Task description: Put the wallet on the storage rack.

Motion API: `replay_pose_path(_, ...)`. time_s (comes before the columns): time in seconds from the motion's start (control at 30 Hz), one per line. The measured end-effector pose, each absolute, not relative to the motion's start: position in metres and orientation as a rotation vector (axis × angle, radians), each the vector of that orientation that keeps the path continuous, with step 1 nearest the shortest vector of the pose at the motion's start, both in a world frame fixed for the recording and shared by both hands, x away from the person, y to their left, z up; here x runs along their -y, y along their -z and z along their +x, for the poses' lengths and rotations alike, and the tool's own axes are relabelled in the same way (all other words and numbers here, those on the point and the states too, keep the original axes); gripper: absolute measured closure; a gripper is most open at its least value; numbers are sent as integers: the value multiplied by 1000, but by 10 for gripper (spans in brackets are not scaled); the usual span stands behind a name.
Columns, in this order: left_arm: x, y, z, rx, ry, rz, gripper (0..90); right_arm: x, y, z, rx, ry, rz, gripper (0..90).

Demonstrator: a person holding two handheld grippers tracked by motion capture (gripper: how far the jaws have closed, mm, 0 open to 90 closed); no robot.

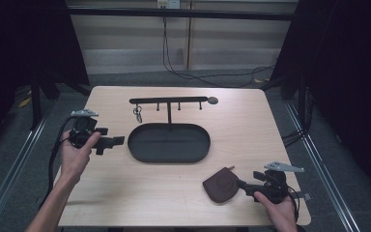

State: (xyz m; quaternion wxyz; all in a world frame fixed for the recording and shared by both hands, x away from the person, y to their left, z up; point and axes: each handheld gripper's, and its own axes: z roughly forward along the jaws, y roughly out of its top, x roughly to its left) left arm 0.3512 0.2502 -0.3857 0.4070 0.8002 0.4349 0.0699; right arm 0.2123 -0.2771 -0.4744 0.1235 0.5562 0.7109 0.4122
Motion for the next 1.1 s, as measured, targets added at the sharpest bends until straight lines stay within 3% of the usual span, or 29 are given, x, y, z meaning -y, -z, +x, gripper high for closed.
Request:
replay_pose_path(0.27, -254, 406, 314, -1067, -233, 2075, 214, 278, 474, 212, -2069, -1213, 1622, 155)
replay_pose_path(0.47, -255, 420, 285, -1043, -278, 2105, 204, 279, 472, 210, -2066, -1228, 1616, 173)
replay_pose_path(1.1, -245, 461, 240, -1019, -175, 2019, 212, 275, 461, 204, -2212, -1242, 1570, 168)
